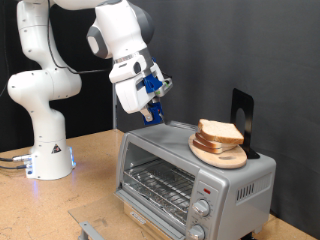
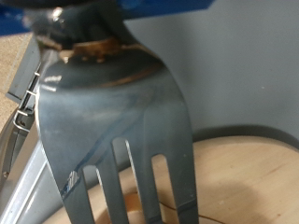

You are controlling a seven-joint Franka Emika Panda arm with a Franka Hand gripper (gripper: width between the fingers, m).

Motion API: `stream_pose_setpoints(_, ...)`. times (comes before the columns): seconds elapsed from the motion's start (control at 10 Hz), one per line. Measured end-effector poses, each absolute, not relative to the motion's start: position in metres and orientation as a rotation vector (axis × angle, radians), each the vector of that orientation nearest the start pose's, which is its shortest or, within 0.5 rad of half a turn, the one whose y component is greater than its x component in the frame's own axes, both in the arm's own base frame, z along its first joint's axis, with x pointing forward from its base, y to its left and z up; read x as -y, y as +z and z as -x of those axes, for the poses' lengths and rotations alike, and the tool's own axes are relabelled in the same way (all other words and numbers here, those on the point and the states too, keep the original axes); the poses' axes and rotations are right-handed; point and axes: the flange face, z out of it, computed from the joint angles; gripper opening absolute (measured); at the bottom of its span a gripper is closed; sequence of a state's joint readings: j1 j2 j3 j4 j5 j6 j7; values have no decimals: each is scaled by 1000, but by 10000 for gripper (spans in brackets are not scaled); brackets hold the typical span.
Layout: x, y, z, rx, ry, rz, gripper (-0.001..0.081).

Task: Make a piece of toast with the oven

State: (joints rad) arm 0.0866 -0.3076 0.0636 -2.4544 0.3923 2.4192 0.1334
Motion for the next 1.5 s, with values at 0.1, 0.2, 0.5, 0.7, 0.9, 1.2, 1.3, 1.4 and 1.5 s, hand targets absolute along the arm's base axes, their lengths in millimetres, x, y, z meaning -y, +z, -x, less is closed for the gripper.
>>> stream_pose_setpoints(0.1, -72, 438, -460, -349, -320, 2795, 337)
stream_pose_setpoints(0.2, -73, 437, -463, -354, -315, 2798, 337)
stream_pose_setpoints(0.5, -75, 435, -471, -377, -305, 2799, 335)
stream_pose_setpoints(0.7, -77, 435, -478, -391, -304, 2800, 335)
stream_pose_setpoints(0.9, -82, 435, -486, -380, -304, 2800, 335)
stream_pose_setpoints(1.2, -97, 434, -492, -342, -299, 2805, 334)
stream_pose_setpoints(1.3, -103, 434, -492, -329, -296, 2808, 334)
stream_pose_setpoints(1.4, -107, 434, -492, -323, -294, 2808, 334)
stream_pose_setpoints(1.5, -112, 434, -491, -331, -290, 2807, 334)
